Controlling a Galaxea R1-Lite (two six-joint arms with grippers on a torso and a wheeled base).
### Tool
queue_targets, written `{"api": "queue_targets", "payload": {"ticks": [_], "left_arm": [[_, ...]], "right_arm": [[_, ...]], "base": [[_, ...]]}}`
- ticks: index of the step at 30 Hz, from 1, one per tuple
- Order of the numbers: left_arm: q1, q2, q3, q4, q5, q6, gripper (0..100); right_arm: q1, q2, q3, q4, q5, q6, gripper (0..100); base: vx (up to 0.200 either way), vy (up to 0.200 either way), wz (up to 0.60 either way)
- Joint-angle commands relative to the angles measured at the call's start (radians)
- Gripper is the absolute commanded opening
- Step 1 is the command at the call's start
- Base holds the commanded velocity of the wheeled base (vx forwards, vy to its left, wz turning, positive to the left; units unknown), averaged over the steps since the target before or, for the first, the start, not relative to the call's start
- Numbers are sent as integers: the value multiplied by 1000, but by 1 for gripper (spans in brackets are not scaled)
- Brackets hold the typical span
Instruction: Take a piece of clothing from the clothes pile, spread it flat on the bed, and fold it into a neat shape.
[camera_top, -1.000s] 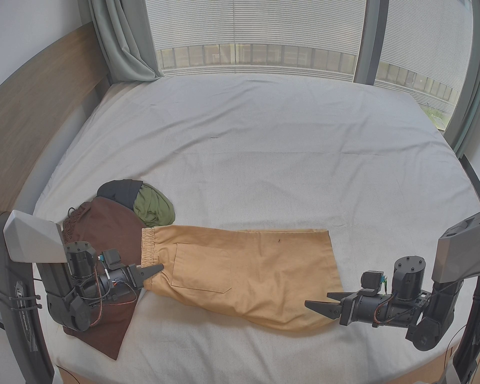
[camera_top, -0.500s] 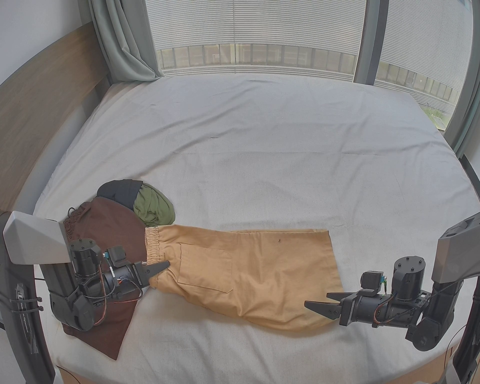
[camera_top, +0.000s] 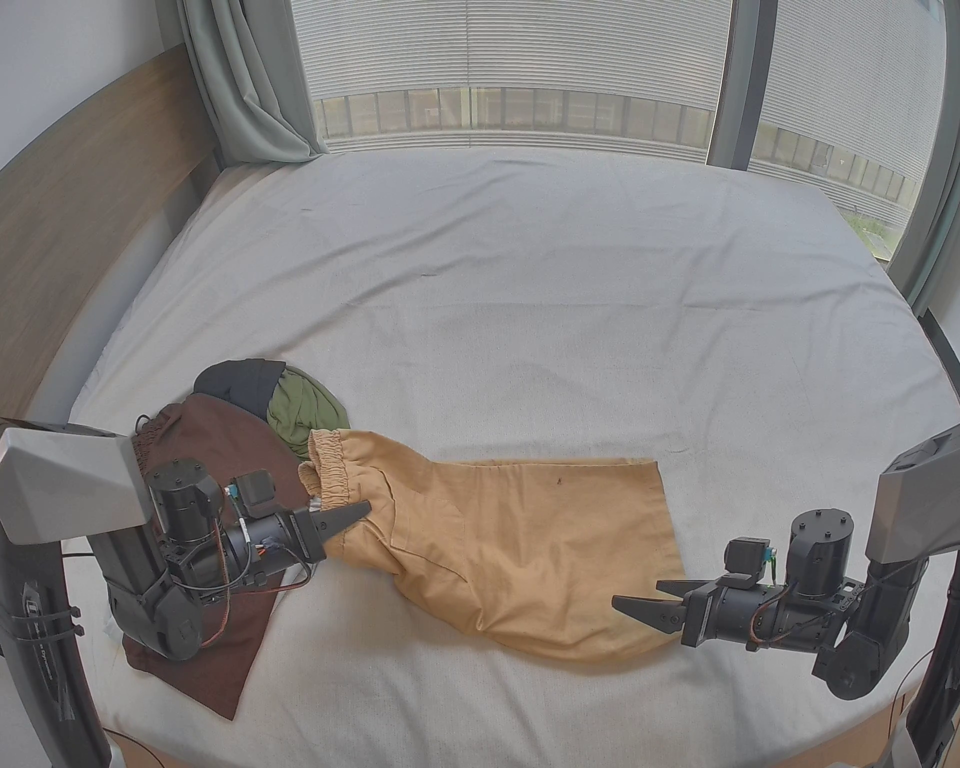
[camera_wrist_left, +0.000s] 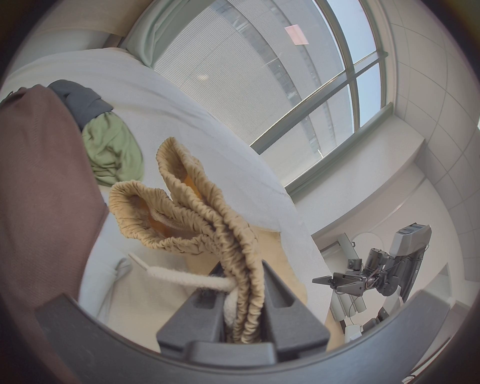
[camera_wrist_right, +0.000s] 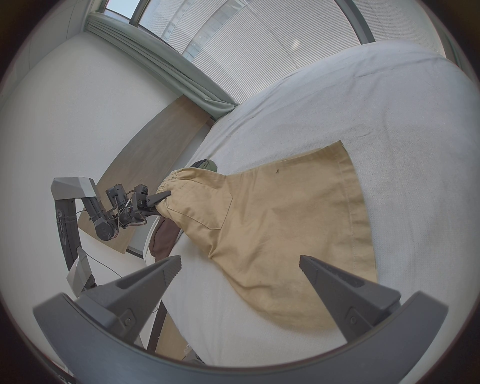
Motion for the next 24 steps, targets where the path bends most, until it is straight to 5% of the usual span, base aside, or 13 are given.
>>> {"api": "queue_targets", "payload": {"ticks": [1,24], "left_arm": [[-32,-16,-10,-1,2,0,0],[-130,-3,-96,50,5,-5,0]], "right_arm": [[-1,-7,-1,-1,1,0,100],[1,-15,-4,-1,-1,0,100]], "base": [[0,0,0],[0,0,0]]}}
